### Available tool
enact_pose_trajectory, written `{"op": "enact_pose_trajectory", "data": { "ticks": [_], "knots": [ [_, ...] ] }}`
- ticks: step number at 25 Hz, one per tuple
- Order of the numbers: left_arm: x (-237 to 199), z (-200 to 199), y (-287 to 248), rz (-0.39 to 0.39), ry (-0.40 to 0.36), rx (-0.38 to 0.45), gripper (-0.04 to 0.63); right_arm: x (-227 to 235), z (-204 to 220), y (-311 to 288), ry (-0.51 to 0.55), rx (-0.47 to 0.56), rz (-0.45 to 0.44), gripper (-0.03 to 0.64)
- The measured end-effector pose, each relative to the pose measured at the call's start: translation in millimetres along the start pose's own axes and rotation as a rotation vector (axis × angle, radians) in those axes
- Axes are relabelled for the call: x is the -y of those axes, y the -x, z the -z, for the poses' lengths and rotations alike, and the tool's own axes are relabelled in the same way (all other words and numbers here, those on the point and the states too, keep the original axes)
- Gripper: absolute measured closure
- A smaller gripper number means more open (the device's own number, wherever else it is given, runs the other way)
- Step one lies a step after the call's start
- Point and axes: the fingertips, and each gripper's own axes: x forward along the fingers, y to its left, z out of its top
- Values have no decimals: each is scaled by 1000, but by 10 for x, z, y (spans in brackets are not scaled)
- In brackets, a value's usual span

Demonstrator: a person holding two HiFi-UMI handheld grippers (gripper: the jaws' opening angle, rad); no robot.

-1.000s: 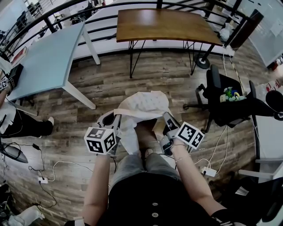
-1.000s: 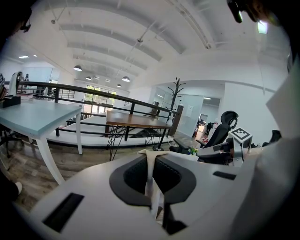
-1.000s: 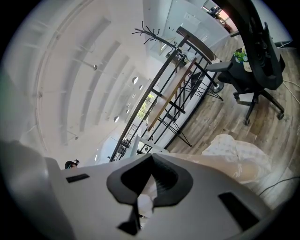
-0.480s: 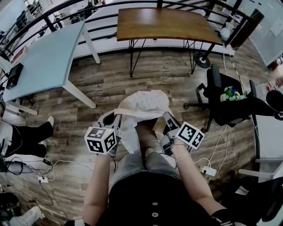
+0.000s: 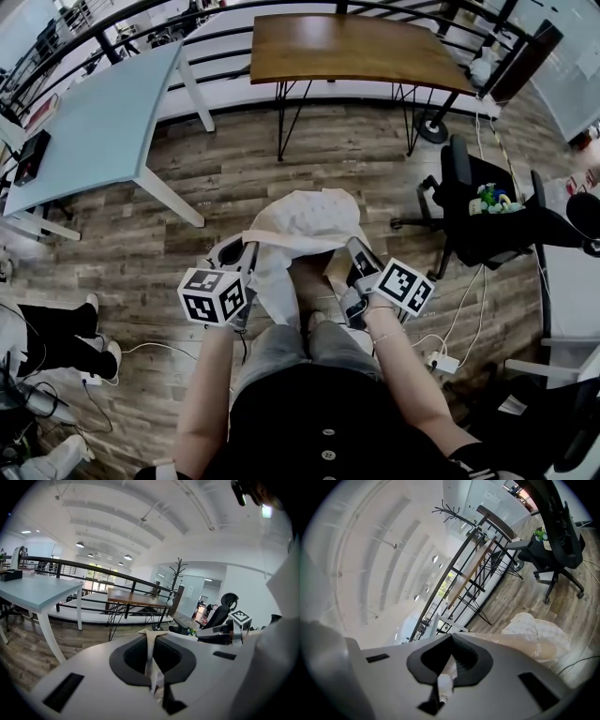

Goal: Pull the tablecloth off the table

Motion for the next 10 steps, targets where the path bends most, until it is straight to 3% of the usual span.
{"op": "enact_pose_trajectory", "data": {
  "ticks": [10],
  "knots": [
    [38, 9, 28, 7, -16, -10, 580, 6, 6, 29, 5, -3, -1, 591]
  ]
}}
